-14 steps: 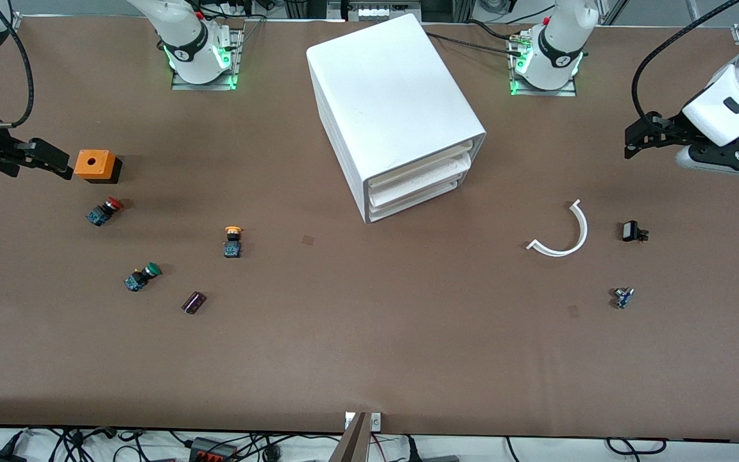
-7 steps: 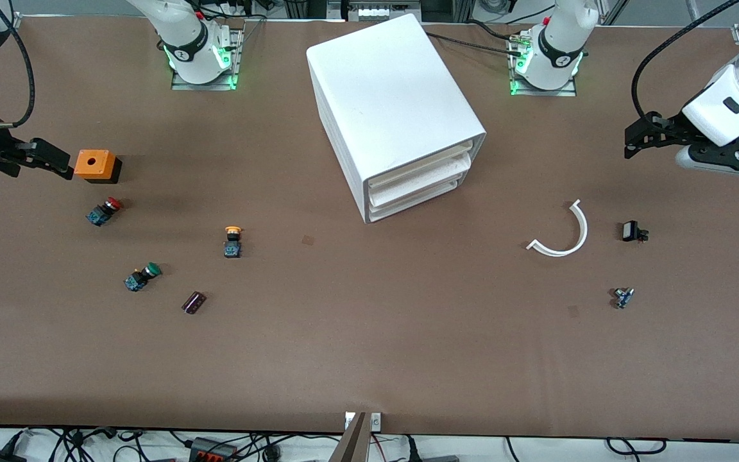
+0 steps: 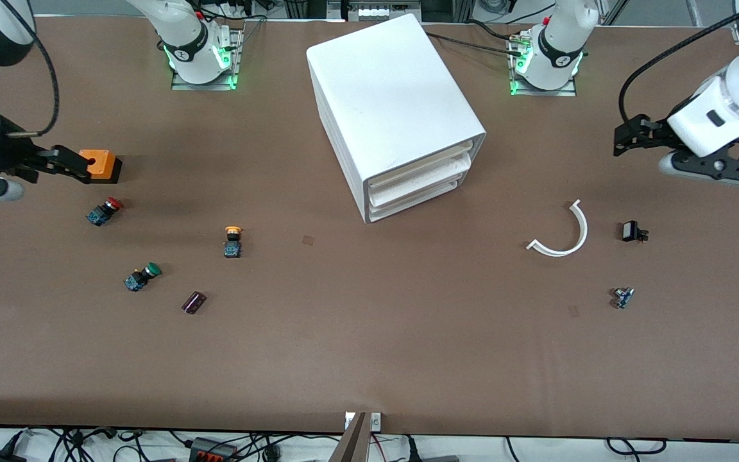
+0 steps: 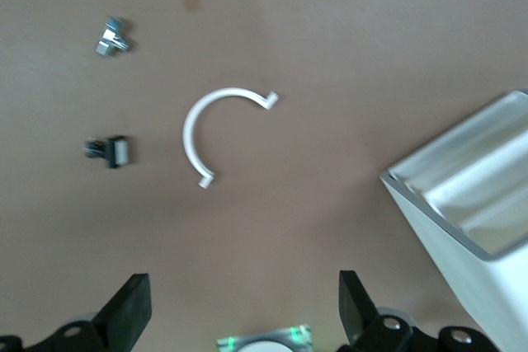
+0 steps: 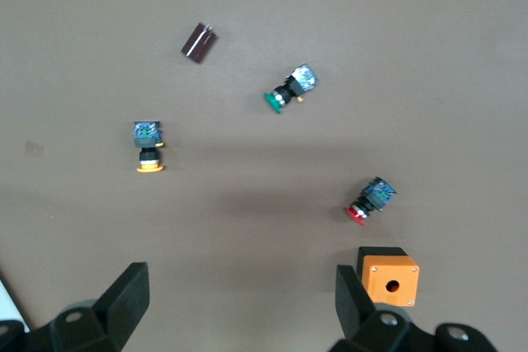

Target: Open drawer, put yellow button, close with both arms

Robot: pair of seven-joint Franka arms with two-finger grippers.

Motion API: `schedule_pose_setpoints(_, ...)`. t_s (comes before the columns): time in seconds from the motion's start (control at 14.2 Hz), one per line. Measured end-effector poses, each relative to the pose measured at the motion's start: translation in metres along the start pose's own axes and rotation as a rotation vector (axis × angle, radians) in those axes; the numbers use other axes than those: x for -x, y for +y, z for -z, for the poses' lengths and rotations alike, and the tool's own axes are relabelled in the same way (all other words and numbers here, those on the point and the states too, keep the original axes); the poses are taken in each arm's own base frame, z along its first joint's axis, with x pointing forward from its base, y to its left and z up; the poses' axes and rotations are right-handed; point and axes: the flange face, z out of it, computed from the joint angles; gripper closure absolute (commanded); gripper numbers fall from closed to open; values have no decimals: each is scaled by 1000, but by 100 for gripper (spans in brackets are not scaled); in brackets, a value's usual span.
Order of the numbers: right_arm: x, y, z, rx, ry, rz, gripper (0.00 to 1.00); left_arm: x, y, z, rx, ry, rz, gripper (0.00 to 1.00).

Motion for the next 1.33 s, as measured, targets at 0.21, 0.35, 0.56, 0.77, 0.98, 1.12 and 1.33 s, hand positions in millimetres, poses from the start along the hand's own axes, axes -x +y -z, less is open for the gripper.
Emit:
schedule_pose_setpoints(0.21, -10, -28, -29, 7, -46, 45, 0, 2, 14, -10, 175, -83, -11, 0)
schedule_pose_setpoints(0.35, -21, -41, -59, 13, -84, 65, 0, 2, 18, -20, 251, -139, -16, 0)
schedule_pose_setpoints(0.56, -39, -65, -110, 22, -116, 100, 0, -3, 32, -46, 356, -264, -65, 0)
schedule_pose_setpoints(0.77, -53, -87, -153, 24, -128, 127, 0, -28, 47, -89, 475, -322, -179, 0)
schedule_pose_setpoints(0.98, -62, -108, -193, -14, -134, 133, 0, -69, 63, -143, 650, -264, -314, 0)
schedule_pose_setpoints(1.12, -65, -125, -214, -11, -129, 153, 0, -93, 68, -181, 803, -201, -353, 6)
schedule_pose_setpoints(1.33, -72, -137, -251, -3, -124, 154, 0, -107, 74, -234, 1021, -130, -377, 25)
